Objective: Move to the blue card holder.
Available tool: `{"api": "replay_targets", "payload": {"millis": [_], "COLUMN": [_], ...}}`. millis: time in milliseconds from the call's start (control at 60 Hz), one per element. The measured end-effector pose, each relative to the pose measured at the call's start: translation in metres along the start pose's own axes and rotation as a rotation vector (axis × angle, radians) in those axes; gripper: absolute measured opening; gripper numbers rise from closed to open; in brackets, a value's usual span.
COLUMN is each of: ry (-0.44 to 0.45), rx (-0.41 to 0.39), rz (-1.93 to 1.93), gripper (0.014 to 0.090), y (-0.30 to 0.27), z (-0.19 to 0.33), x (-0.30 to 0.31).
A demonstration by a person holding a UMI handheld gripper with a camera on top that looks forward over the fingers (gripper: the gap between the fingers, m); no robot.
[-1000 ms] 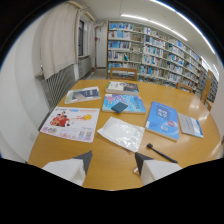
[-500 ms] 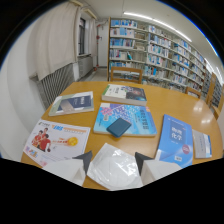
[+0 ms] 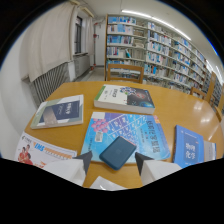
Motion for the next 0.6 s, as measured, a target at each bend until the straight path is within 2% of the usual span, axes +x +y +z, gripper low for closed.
{"api": "replay_targets", "payload": {"millis": [233, 600], "ry": [0.018, 0.013], "rx": [-0.004, -0.002], "rz": [-0.001, 0.009], "gripper": [0.0845, 0.0845], "y": [-0.005, -0.004], "z": [0.027, 0.032], "x": [0.008, 0.01]}}
